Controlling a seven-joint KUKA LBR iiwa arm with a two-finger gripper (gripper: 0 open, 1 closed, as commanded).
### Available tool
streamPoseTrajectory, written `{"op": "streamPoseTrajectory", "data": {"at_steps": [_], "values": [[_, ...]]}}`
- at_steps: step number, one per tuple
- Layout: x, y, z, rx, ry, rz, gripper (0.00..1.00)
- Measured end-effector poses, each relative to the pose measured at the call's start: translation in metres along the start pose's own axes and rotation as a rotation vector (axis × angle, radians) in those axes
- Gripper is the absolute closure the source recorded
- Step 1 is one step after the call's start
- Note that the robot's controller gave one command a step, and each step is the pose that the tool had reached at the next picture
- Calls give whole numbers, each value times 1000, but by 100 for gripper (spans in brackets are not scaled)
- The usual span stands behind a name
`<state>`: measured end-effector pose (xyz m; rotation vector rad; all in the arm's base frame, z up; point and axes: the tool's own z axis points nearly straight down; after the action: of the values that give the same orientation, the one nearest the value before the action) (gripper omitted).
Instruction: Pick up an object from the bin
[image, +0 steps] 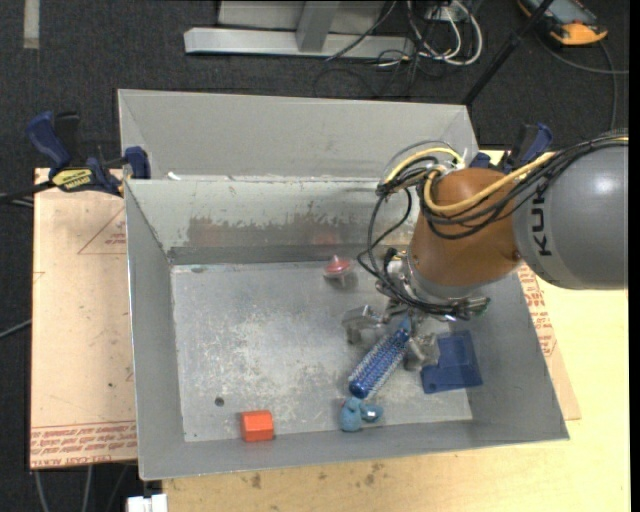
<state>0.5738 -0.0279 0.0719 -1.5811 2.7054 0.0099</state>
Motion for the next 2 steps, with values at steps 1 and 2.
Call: {"op": "streamPoseTrajectory", "data": {"at_steps": [1, 2], "values": [[1, 0, 1, -2, 1, 2, 100], [-1, -1, -59, 6, 6, 5, 100]]}}
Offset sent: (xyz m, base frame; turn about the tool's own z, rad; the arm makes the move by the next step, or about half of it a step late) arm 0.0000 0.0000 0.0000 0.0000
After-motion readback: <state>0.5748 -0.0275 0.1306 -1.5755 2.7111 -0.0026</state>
